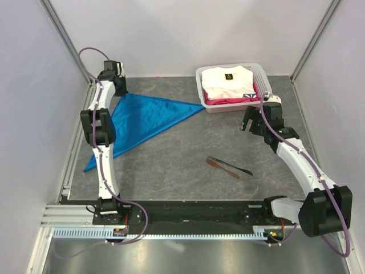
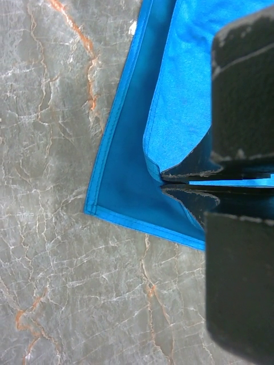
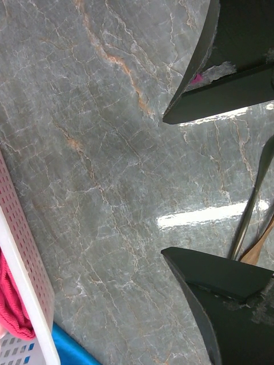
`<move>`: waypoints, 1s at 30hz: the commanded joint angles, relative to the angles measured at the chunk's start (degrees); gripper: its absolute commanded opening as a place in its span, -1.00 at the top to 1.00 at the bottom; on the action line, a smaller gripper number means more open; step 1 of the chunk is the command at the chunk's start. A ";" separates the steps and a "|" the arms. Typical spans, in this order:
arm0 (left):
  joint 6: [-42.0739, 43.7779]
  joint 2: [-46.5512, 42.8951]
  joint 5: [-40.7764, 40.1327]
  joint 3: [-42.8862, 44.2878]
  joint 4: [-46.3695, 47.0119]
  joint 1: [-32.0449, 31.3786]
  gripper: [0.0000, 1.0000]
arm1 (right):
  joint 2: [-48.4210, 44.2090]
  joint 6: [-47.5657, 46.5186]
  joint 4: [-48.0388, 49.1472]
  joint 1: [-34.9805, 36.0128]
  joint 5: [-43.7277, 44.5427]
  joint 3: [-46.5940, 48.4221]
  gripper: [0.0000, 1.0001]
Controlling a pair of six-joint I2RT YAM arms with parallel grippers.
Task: Fold the napkin, place the utensils inside, and roll it up
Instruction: Fold the napkin
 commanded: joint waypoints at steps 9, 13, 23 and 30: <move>2.27 1.69 0.39 4.35 0.57 0.80 0.96 | 1.93 -0.69 1.30 0.06 0.82 2.72 -0.96; 2.36 1.86 0.31 4.53 0.49 0.98 0.96 | 2.55 -0.60 1.48 0.15 0.47 2.55 -0.96; 2.62 3.62 0.13 5.84 0.57 1.16 0.93 | 3.16 -0.87 1.48 0.06 0.21 2.81 -0.96; 2.09 2.40 3.29 7.16 1.80 1.24 -0.25 | 3.61 -1.13 1.57 0.06 -0.58 2.72 -0.96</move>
